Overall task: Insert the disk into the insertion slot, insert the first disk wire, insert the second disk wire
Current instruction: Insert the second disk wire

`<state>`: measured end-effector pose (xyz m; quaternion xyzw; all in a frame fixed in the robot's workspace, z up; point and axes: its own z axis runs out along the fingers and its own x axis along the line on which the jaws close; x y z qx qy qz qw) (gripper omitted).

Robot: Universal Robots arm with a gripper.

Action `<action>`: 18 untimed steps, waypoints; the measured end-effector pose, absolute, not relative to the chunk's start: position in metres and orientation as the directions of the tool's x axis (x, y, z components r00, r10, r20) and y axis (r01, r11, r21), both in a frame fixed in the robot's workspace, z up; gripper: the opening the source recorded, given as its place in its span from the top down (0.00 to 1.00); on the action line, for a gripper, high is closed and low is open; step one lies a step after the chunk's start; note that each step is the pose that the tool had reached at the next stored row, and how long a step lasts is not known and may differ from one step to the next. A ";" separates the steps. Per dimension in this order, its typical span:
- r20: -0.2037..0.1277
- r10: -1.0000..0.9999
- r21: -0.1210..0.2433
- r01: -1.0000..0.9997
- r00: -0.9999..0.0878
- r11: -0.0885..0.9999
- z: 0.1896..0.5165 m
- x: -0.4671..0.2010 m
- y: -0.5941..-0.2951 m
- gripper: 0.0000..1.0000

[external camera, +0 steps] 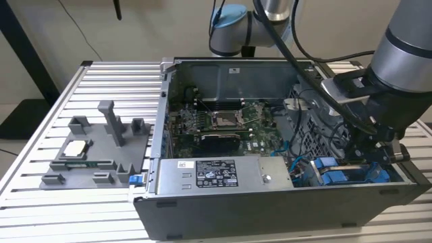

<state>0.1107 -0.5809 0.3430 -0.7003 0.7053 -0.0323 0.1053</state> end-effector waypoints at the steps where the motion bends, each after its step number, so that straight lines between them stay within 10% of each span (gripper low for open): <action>1: -0.103 -0.995 -0.193 -0.981 0.003 0.017 0.343 0.111 -0.581 0.84; 18: -0.109 -0.994 -0.197 -0.980 0.003 0.018 0.335 0.112 -0.581 0.84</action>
